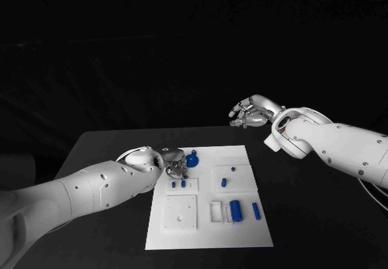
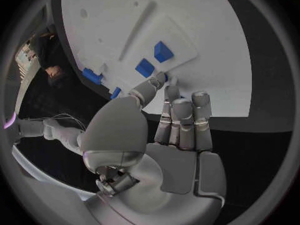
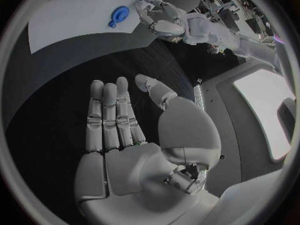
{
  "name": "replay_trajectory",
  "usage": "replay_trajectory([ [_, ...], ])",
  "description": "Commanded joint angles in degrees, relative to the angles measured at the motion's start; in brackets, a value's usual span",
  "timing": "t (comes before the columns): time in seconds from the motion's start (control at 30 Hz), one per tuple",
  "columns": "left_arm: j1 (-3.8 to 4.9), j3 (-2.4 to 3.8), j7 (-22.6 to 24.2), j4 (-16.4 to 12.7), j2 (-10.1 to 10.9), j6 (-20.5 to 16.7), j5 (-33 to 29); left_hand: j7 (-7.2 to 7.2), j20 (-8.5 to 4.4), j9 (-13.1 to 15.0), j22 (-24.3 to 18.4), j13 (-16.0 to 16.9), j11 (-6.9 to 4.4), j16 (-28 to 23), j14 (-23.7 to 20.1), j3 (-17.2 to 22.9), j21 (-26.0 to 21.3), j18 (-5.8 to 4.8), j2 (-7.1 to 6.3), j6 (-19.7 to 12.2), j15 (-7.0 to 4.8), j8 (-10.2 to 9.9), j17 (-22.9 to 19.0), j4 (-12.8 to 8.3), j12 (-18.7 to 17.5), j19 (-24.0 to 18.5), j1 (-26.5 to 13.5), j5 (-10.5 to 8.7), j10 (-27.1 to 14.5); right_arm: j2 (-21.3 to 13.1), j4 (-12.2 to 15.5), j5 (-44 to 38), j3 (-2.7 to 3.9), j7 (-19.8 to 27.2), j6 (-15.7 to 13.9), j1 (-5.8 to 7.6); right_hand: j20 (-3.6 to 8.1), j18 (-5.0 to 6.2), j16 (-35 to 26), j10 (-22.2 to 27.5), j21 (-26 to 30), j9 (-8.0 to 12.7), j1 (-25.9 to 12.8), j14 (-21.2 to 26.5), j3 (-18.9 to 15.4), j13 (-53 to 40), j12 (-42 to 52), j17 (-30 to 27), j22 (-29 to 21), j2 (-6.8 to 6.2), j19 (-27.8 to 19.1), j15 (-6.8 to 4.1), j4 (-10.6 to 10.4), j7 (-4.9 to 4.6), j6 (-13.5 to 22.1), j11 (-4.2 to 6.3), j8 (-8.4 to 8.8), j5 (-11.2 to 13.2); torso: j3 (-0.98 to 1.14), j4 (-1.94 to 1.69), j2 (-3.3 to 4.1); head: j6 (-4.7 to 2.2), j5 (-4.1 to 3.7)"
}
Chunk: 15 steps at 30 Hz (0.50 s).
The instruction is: Assemble the parts on the task board
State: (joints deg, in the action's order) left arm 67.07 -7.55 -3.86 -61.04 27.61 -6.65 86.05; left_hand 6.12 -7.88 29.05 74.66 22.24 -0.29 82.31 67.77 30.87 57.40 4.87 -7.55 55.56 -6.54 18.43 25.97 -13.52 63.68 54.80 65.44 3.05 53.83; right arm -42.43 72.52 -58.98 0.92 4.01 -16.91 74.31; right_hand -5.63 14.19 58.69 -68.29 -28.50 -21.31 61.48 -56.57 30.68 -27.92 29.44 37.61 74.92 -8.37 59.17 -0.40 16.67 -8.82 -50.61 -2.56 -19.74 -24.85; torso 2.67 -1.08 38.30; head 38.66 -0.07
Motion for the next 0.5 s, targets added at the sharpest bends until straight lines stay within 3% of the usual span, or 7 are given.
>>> replay_trajectory([
  [0.03,-0.2,-0.24,0.1,0.3,-0.4,0.5,-0.9,-0.21,-3.8,0.0,-0.1,0.1,-0.09,0.2,0.3,0.0,-0.4,-0.18,0.14,0.1,-0.16,0.2,0.1,0.4,0.5,0.4,-0.4,-0.21,-0.3,0.0,0.2,-0.5,0.0,0.2,0.5,-0.03,0.18,0.81,0.3,0.5,-0.3,0.1,-0.3,0.0,-0.1,-0.1,0.2,0.1,1.4,0.24,0.1,-0.4,-0.2,-0.04,-0.3,-0.01,0.38,0.3,-0.02,0.01,0.02,0.01,-0.03],
  [0.23,-0.4,-0.4,0.1,0.8,-0.7,0.4,-1.0,-0.22,-3.8,0.0,-0.1,0.1,-0.09,0.2,0.3,0.0,-0.4,-0.18,0.16,0.2,-0.17,0.2,0.1,0.4,0.5,0.4,-0.4,-0.21,-0.3,0.0,0.3,-0.6,0.0,0.2,0.5,-0.03,0.18,0.81,0.3,0.5,-0.3,0.1,-0.3,0.0,-0.1,-0.1,0.2,0.1,1.4,0.24,0.1,-0.4,-0.2,-0.04,-0.3,-0.01,0.38,0.3,-0.03,0.0,0.01,0.09,-0.15],
  [0.5,-0.49,-0.67,0.2,1.2,-1.1,0.0,-1.0,-0.47,-3.96,0.1,0.0,0.6,-0.34,0.3,0.4,0.2,-0.3,-0.18,1.32,0.7,-0.41,0.5,0.2,0.7,1.2,0.5,-0.2,-0.18,0.0,0.0,0.3,-0.6,0.0,0.2,0.4,-0.03,0.18,0.81,0.3,0.5,-0.4,0.1,-0.3,0.0,-0.1,-0.2,0.2,0.1,1.4,0.28,0.1,-0.4,-0.2,-0.03,-0.4,-0.01,0.38,0.3,-0.03,-0.04,0.0,0.13,-0.19],
])
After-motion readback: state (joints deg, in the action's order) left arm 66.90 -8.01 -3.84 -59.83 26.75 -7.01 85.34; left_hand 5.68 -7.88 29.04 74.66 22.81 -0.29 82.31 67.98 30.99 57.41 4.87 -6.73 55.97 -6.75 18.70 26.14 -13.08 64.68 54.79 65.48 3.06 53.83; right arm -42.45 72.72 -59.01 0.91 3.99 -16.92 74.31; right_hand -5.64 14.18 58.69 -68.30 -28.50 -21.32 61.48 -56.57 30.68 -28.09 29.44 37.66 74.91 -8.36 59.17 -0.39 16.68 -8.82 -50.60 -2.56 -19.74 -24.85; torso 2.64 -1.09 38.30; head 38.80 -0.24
